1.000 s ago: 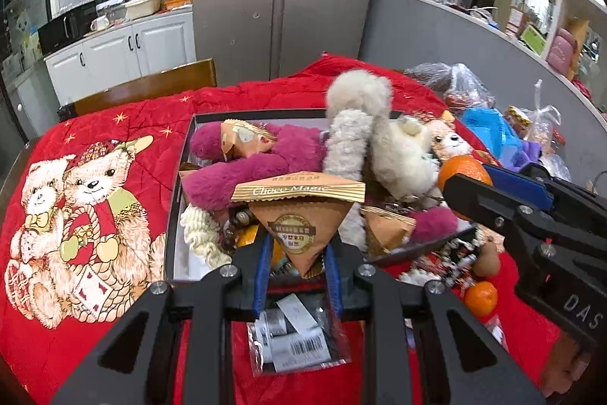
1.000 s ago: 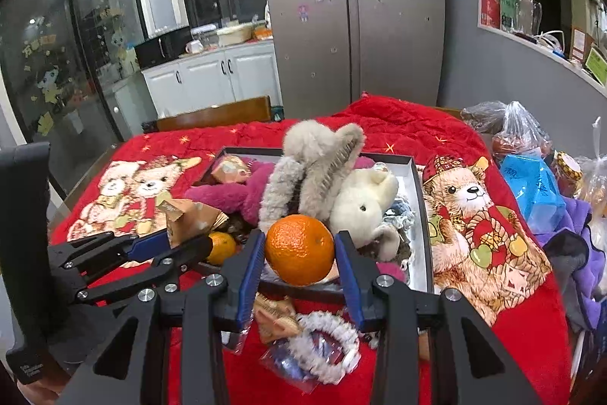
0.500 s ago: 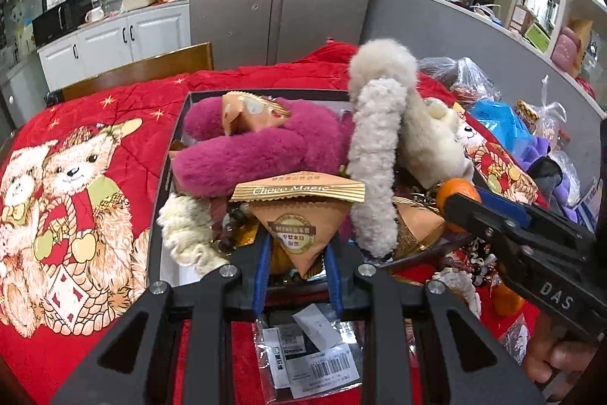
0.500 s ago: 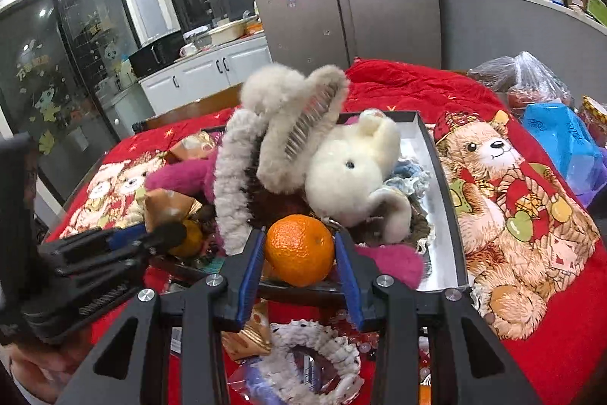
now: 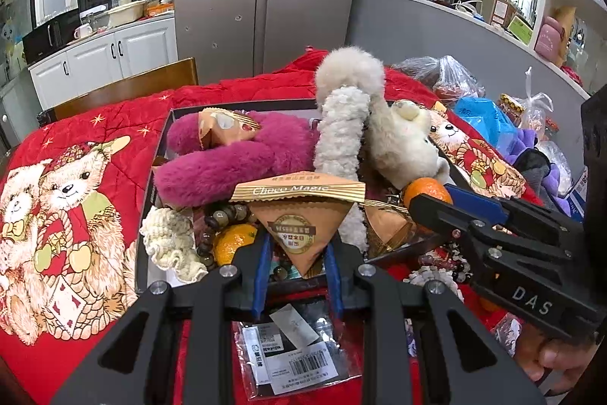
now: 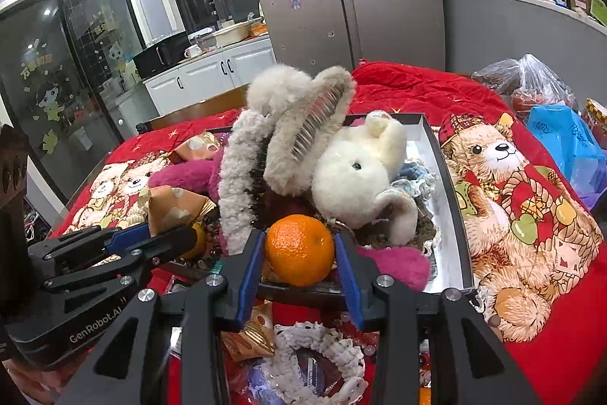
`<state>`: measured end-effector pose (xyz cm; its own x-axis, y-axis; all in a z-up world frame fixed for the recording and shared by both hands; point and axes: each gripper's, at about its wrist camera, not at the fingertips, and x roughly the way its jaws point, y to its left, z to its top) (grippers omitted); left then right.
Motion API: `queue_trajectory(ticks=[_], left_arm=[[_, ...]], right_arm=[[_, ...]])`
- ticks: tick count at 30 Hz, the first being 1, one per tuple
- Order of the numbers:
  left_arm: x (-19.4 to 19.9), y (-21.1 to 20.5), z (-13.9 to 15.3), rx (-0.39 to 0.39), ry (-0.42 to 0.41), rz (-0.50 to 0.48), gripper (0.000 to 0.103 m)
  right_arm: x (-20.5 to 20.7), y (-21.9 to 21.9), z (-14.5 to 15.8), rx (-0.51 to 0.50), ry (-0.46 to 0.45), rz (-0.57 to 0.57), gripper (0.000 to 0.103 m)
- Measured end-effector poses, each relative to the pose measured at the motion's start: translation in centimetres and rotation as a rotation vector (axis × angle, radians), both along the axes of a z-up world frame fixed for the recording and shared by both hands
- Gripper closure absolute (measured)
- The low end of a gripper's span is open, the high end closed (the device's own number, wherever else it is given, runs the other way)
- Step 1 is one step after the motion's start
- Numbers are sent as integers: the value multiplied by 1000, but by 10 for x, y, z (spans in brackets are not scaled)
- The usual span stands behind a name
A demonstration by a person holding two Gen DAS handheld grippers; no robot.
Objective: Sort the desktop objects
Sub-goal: 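Lower both items into the box and open both tools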
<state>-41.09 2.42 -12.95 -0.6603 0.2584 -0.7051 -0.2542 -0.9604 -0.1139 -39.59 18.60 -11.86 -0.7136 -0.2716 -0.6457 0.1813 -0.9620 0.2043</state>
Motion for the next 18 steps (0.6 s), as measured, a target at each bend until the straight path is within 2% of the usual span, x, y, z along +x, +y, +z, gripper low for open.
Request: queue_trajectory(ticks=[18], left_arm=[[-1, -1, -3, 5, -16, -3, 77]], right_arm=[[-9, -6, 1, 9, -9, 15, 64]])
